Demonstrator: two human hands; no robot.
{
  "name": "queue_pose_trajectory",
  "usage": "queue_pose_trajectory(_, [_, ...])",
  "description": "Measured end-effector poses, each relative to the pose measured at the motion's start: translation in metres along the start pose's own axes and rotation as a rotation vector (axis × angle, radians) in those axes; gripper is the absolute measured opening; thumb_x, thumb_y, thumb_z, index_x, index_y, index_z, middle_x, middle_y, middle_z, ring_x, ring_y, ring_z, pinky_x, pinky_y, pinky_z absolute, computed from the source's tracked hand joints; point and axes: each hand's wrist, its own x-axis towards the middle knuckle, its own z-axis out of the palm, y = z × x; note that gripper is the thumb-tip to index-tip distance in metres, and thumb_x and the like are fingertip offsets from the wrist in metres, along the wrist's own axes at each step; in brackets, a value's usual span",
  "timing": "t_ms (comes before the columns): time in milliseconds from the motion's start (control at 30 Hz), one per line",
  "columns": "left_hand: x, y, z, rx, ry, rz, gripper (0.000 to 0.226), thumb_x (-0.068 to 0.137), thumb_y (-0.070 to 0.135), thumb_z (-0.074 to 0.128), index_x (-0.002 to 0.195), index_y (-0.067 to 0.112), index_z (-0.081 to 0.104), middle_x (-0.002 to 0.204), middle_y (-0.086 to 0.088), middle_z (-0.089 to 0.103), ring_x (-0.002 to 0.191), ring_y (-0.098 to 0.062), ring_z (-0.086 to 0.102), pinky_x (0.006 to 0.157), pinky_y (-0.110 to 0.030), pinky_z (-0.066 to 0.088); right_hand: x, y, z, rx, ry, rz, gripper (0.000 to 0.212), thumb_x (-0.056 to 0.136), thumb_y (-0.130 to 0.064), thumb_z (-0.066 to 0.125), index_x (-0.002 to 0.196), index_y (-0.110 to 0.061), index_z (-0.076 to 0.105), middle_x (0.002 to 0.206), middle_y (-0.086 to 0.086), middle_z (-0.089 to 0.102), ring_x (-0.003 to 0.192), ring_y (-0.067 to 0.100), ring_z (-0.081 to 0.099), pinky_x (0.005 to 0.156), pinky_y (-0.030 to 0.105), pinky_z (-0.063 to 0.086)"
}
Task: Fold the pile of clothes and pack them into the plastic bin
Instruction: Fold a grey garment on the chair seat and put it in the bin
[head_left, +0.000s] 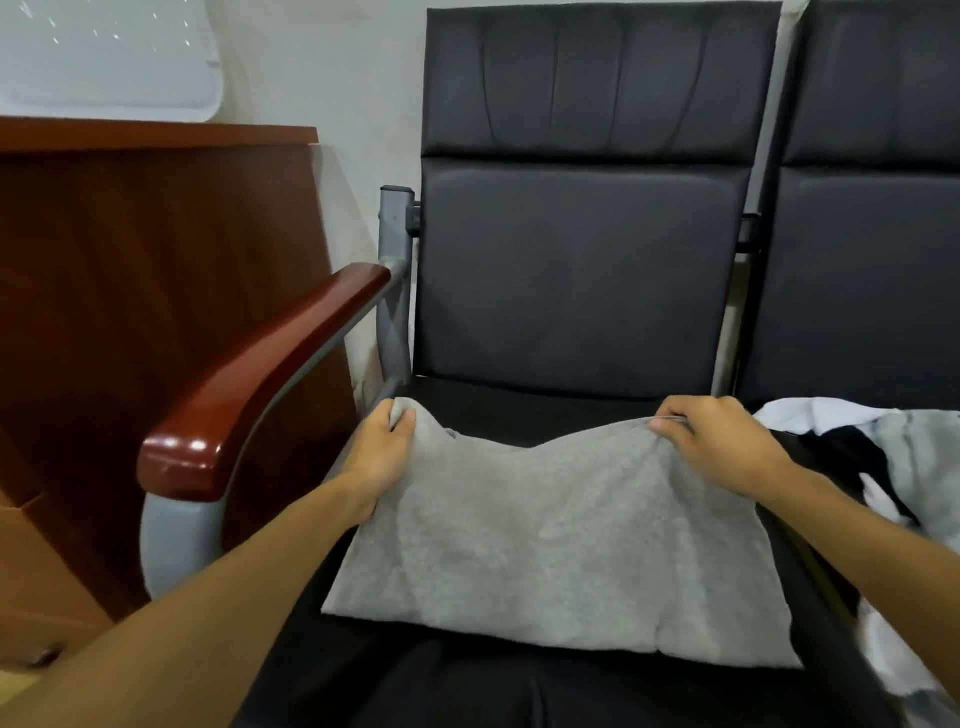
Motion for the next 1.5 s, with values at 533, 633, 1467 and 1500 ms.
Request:
queue_pose_trajectory(533, [0.054, -0.042, 0.015, 0.409, 0.092, 0.029, 0.034, 0.099, 0.001, 0.041, 0.132, 0.005, 0.042, 0.118, -0.011, 0.053, 0.102, -0.020, 0.055, 0.085, -0.013, 0.044, 0.022, 0.036, 0.069, -0.493, -0.008, 0.036, 0.033, 0.097, -0.024, 0.049, 0.129, -0.028, 0.048, 0.126, -0.003, 0.052, 0.116, 0.017, 0.050, 0.097, 0.031, 0.037])
queue_pose_trajectory(633, [0.041, -0.042, 0.014, 0.526, 0.140, 0.142, 0.064, 0.092, -0.003, 0.052, 0.148, 0.009, 0.024, 0.150, -0.014, 0.033, 0.135, -0.027, 0.038, 0.113, -0.037, 0.034, 0.007, 0.028, 0.066, -0.430, -0.006, -0.046, 0.047, 0.096, -0.023, 0.050, 0.140, -0.028, 0.039, 0.140, -0.005, 0.043, 0.127, 0.014, 0.040, 0.108, 0.032, 0.027])
queue_pose_trajectory(1467, [-0.125, -0.028, -0.006, 0.889, -0.914, 0.268, 0.045, 0.100, 0.044, 0.041, 0.143, 0.031, 0.039, 0.144, 0.009, 0.039, 0.133, -0.011, 0.035, 0.113, -0.031, 0.027, -0.144, -0.016, 0.041, -0.193, -0.823, -0.084, 0.088, 0.081, -0.079, 0.030, 0.153, -0.032, 0.014, 0.162, -0.007, 0.006, 0.149, 0.017, 0.006, 0.121, 0.040, 0.007])
queue_pose_trajectory(1500, [-0.124, -0.028, -0.007, 0.824, -0.859, 0.260, 0.040, 0.101, 0.037, 0.042, 0.139, 0.027, 0.045, 0.140, 0.006, 0.043, 0.130, -0.011, 0.040, 0.111, -0.028, 0.030, -0.144, -0.017, 0.043, -0.163, -0.782, -0.080, 0.092, 0.076, -0.082, 0.025, 0.152, -0.032, 0.022, 0.160, -0.005, 0.015, 0.148, 0.019, 0.013, 0.121, 0.040, 0.012])
